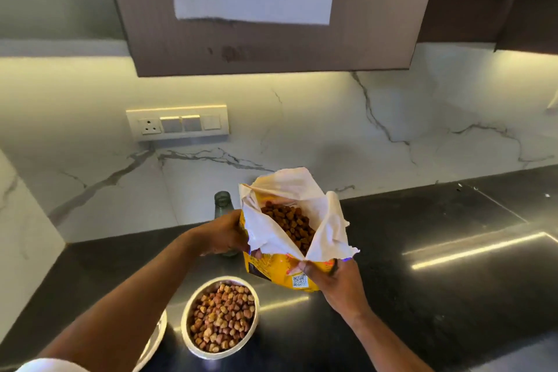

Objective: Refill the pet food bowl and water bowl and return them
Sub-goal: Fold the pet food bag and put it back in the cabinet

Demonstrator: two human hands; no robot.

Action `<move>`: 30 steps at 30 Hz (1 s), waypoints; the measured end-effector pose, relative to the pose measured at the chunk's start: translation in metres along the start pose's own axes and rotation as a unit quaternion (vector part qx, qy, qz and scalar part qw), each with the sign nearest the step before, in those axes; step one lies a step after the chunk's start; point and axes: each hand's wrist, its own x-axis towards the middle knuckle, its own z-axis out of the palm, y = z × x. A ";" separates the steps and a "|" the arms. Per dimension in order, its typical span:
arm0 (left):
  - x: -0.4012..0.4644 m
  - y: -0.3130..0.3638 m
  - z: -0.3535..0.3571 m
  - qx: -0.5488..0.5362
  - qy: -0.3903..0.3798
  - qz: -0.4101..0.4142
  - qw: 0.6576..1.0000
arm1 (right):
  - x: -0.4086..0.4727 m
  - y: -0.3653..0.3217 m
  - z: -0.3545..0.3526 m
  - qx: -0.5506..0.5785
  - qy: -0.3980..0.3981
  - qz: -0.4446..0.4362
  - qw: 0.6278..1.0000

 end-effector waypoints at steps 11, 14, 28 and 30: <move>-0.137 0.086 -0.076 -0.050 0.141 0.093 0.984 | -0.008 -0.131 0.048 0.072 -0.014 -0.176 0.982; -0.170 0.107 -0.098 -0.049 0.168 0.120 0.977 | -0.006 -0.170 0.065 0.090 -0.018 -0.224 0.970; -0.267 0.172 -0.248 -0.030 0.327 0.249 0.911 | 0.023 -0.374 0.150 0.084 0.018 -0.396 0.914; -0.276 0.180 -0.270 -0.020 0.334 0.263 0.905 | 0.027 -0.398 0.165 0.074 0.029 -0.408 0.909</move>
